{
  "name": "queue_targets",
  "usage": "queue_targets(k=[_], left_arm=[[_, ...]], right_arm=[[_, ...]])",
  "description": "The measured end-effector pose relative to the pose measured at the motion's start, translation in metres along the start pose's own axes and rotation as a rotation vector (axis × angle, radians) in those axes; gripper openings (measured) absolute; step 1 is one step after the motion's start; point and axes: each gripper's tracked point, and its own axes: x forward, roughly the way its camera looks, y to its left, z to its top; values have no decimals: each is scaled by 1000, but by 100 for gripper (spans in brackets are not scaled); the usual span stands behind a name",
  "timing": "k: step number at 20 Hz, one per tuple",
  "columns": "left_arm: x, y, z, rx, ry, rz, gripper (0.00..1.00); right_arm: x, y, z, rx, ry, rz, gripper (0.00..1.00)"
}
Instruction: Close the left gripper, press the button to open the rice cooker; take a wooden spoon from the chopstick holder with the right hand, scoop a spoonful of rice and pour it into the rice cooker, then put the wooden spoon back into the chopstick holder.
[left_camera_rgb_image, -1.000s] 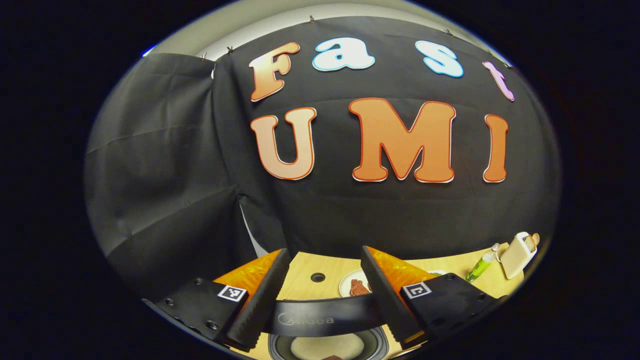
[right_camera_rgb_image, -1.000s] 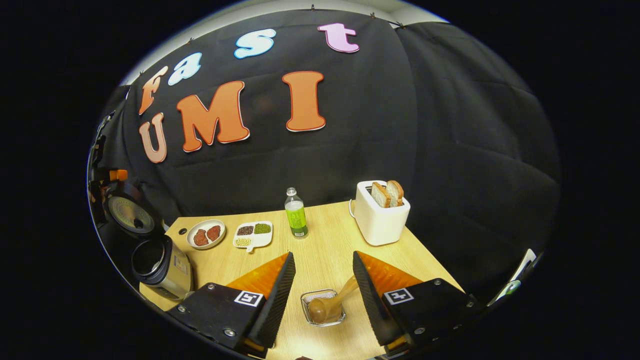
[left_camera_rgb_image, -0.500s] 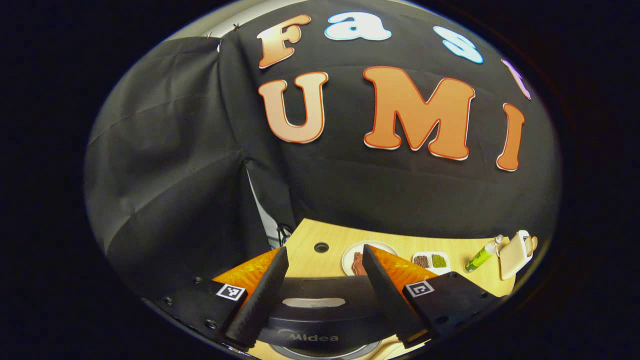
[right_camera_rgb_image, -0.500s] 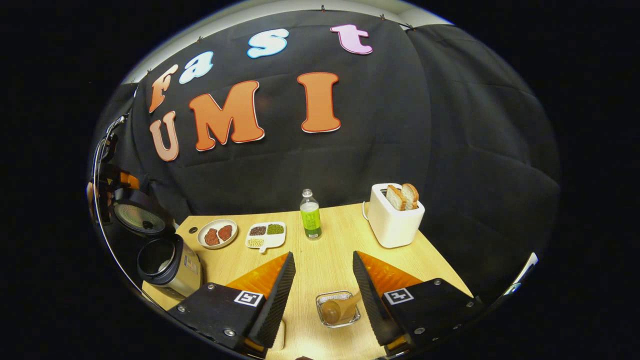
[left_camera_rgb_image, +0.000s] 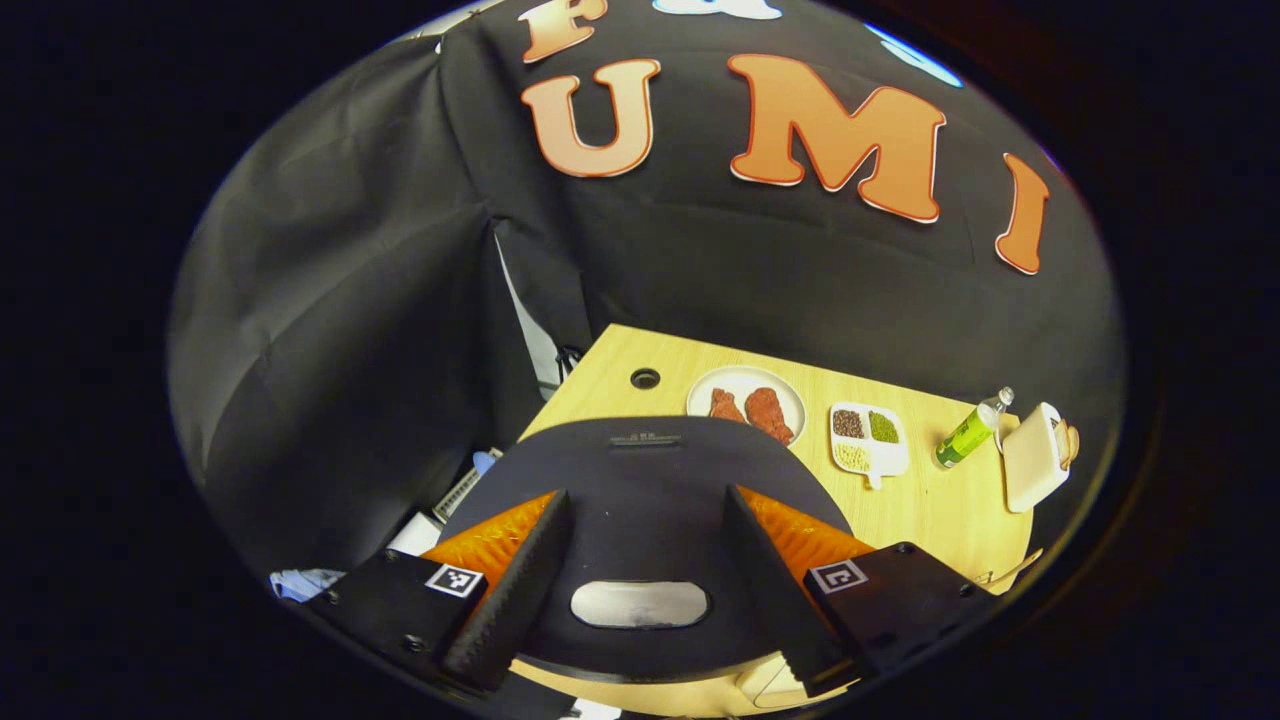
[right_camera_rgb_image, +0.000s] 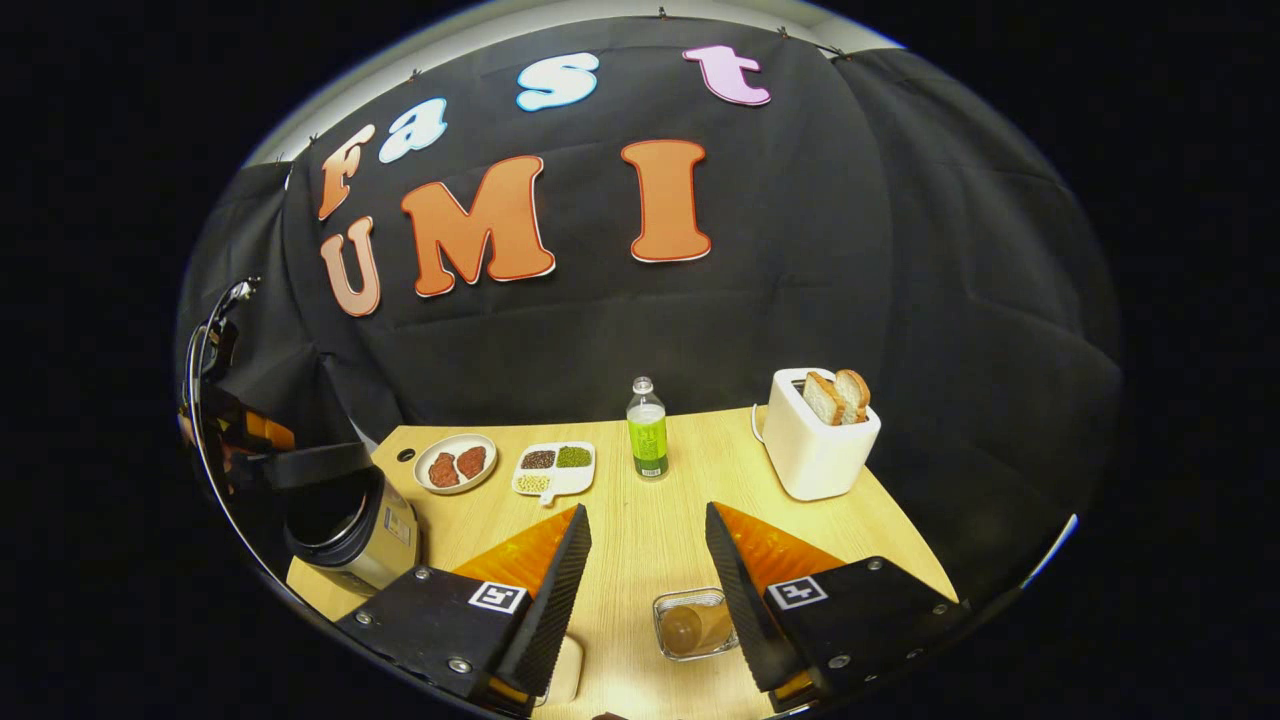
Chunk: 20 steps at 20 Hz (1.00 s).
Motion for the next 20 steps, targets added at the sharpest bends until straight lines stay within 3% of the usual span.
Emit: queue_targets(k=[5, 6, 16, 20], left_arm=[[15, -3, -75, -24, 209, -10, 100], [16, -4, -66, -13, 164, -9, 99], [26, -5, -69, -3, 273, -5, 99], [26, -12, -61, 13, 172, -8, 99]], right_arm=[[3, 2, -3, -18, 4, 12, 73], [4, 2, -3, -16, 7, 14, 73], [0, 14, 9, -36, -15, 37, 73], [-5, 25, 11, -54, -24, 65, 73]])
